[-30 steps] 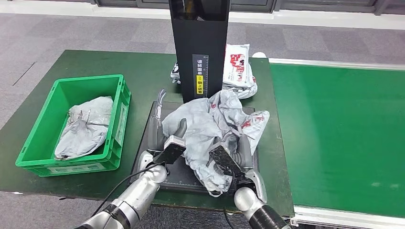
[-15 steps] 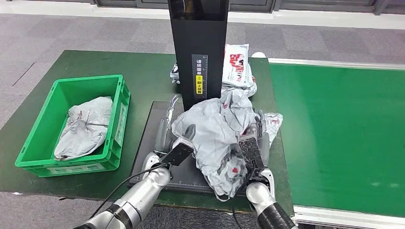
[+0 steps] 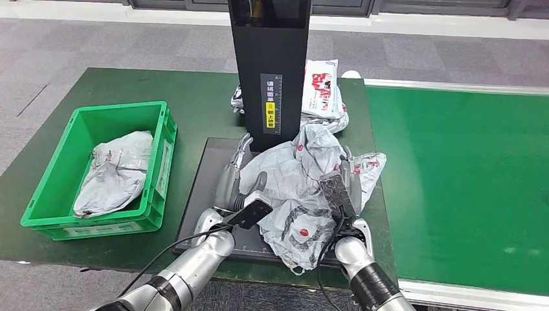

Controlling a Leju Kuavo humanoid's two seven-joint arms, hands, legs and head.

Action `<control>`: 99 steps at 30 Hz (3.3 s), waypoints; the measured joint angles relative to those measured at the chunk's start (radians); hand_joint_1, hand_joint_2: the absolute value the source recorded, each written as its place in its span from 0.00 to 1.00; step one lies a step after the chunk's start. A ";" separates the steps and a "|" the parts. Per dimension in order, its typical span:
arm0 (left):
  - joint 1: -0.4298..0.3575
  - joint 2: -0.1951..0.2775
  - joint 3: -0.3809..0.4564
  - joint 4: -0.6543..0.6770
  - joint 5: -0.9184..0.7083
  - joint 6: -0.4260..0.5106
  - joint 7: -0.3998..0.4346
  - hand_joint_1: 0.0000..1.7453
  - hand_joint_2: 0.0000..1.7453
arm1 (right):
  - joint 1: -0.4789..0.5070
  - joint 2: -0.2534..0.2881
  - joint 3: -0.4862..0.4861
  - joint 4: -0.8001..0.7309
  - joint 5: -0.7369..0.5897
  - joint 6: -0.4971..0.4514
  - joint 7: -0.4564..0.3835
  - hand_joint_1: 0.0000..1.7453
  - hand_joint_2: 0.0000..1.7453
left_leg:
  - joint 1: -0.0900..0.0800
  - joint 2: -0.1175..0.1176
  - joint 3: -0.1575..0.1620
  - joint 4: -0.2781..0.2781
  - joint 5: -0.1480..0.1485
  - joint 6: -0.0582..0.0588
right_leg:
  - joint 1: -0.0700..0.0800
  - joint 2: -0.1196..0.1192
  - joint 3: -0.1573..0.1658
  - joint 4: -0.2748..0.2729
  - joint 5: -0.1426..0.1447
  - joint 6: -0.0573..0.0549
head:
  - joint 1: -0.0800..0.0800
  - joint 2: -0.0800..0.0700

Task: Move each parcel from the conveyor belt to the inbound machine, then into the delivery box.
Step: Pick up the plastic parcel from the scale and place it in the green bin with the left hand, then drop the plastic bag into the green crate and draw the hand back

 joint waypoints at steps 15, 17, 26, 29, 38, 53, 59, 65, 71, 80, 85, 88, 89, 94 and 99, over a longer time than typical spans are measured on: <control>-0.066 -0.016 -0.237 0.213 -0.445 -0.464 0.336 0.99 1.00 | 0.061 -0.001 -0.114 -0.185 -0.004 -0.114 -0.083 0.00 0.00 | 0.000 -0.003 0.001 0.000 0.000 0.001 | -0.001 -0.003 0.002 0.000 -0.001 0.001 | 0.000 0.000; -0.091 -0.021 -0.278 0.242 -0.494 -0.486 0.386 1.00 1.00 | 0.080 -0.001 -0.130 -0.239 0.016 -0.128 -0.079 0.00 0.00 | 0.000 -0.005 0.003 0.000 -0.001 0.002 | -0.001 -0.005 0.006 0.000 -0.002 0.002 | 0.000 0.000; -0.136 -0.031 -0.320 0.292 -0.610 -0.407 0.469 1.00 1.00 | 0.160 -0.001 -0.167 -0.445 0.080 -0.151 -0.064 0.00 0.00 | 0.000 -0.003 0.013 0.000 -0.004 0.002 | -0.002 -0.003 0.017 -0.001 -0.005 0.003 | 0.000 0.000; -0.132 -0.032 -0.301 0.293 -0.598 -0.349 0.434 1.00 1.00 | 0.174 -0.001 -0.172 -0.475 0.095 -0.149 -0.054 0.00 0.00 | 0.000 -0.003 0.015 0.000 -0.003 0.002 | -0.001 -0.003 0.017 -0.001 -0.004 0.002 | 0.000 0.000; -0.127 -0.035 -0.269 0.292 -0.580 -0.309 0.401 1.00 1.00 | 0.187 -0.001 -0.173 -0.502 0.100 -0.147 -0.049 0.00 0.00 | 0.000 -0.003 0.014 0.000 -0.003 0.001 | -0.001 -0.003 0.016 0.000 -0.004 0.002 | 0.000 0.000; 0.053 0.075 0.199 -0.382 -1.011 0.059 0.398 1.00 1.00 | 0.189 0.013 -0.208 -0.422 0.074 -0.153 -0.055 0.00 0.00 | 0.000 0.000 0.006 -0.001 -0.002 0.000 | 0.000 0.001 0.007 0.001 -0.004 0.001 | 0.000 0.000; 0.108 0.185 0.375 -0.646 -1.097 0.059 0.492 1.00 1.00 | 0.204 0.008 -0.221 -0.405 0.058 -0.171 -0.060 0.00 0.00 | 0.000 0.000 0.005 -0.002 -0.001 0.000 | 0.000 0.001 0.005 0.001 -0.004 0.000 | 0.000 0.000; 0.163 0.362 0.451 -0.809 -1.100 0.059 0.616 1.00 1.00 | 0.228 0.001 -0.230 -0.405 0.058 -0.182 -0.058 0.00 0.00 | 0.002 0.003 0.005 -0.002 -0.003 -0.003 | 0.001 0.004 0.003 0.002 -0.005 -0.001 | 0.000 0.000; 0.196 0.453 0.490 -0.873 -1.101 0.059 0.626 1.00 1.00 | 0.239 -0.001 -0.240 -0.405 0.058 -0.187 -0.057 0.00 0.00 | 0.002 0.000 0.004 -0.002 -0.003 -0.003 | 0.001 0.000 0.004 0.002 -0.006 -0.002 | 0.000 0.000; 0.210 0.678 0.386 -0.732 -1.101 0.057 1.156 0.92 1.00 | 0.330 -0.010 -0.268 -0.486 0.086 -0.212 -0.024 0.00 0.00 | 0.002 0.001 0.004 -0.002 -0.004 -0.004 | 0.001 0.000 0.001 0.002 -0.008 -0.005 | 0.000 0.000; 0.149 0.706 0.223 -0.500 -1.100 0.054 1.200 0.00 0.75 | 0.370 -0.012 -0.277 -0.547 0.109 -0.206 -0.008 0.00 0.00 | 0.002 0.002 0.004 -0.002 -0.004 -0.004 | 0.001 0.001 0.001 0.002 -0.007 -0.005 | 0.000 0.000; 0.107 0.666 0.225 -0.325 -1.096 0.051 1.059 0.00 0.00 | 0.387 -0.015 -0.280 -0.574 0.117 -0.202 -0.002 0.00 0.00 | 0.001 0.003 0.005 -0.002 -0.004 -0.004 | 0.000 0.001 0.001 0.002 -0.007 -0.005 | 0.000 0.000; 0.100 0.646 0.238 -0.275 -1.096 0.051 1.014 0.00 0.00 | 0.391 -0.016 -0.281 -0.582 0.118 -0.201 0.000 0.00 0.00 | 0.001 0.003 0.005 -0.002 -0.004 -0.004 | 0.000 0.001 0.001 0.002 -0.007 -0.005 | 0.000 0.000; 0.049 0.557 0.337 -0.100 -1.051 0.045 0.824 0.00 0.00 | 0.403 -0.022 -0.287 -0.605 0.118 -0.187 0.001 0.00 0.00 | -0.001 -0.002 0.007 -0.002 -0.004 -0.003 | -0.002 -0.003 0.005 0.002 -0.008 -0.003 | 0.000 0.000; 0.007 0.501 0.426 -0.010 -1.043 0.056 0.757 0.00 0.00 | 0.403 -0.025 -0.288 -0.614 0.117 -0.178 0.002 0.00 0.00 | -0.002 -0.007 0.012 -0.003 -0.004 -0.003 | -0.002 -0.008 0.012 0.002 -0.011 -0.001 | 0.000 0.000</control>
